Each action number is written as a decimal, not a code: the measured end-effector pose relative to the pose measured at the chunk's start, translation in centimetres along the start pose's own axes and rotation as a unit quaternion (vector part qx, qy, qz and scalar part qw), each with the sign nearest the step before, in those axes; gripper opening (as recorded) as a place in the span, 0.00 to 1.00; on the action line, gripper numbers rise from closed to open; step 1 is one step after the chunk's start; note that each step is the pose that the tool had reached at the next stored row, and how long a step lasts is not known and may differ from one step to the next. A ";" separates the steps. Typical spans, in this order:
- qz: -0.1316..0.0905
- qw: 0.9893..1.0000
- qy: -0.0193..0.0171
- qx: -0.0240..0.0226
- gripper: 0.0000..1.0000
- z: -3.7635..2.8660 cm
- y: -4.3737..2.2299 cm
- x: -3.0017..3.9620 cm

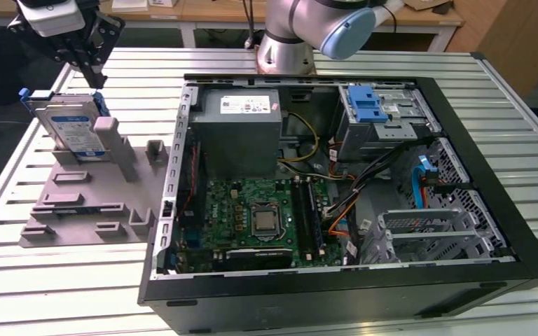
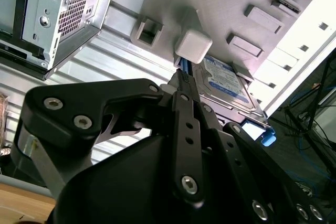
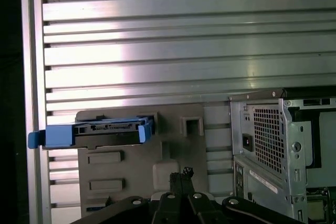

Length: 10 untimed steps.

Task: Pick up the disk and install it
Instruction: 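Reach for the disk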

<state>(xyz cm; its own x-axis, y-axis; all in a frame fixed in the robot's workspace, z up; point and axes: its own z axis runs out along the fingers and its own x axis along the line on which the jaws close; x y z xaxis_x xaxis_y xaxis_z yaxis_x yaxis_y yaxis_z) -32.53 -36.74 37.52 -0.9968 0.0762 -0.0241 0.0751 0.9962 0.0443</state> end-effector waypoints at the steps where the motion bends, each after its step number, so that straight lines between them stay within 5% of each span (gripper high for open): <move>1: 0.000 1.000 0.000 0.000 0.11 0.00 0.00 0.01; 10: 0.000 1.000 0.000 0.000 0.11 -0.01 0.28 1.15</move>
<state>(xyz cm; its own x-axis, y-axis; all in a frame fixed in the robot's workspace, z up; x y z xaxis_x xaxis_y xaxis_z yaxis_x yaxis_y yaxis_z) -33.65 -36.37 37.52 -0.9968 0.0762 -0.0242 0.0750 0.9962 0.0443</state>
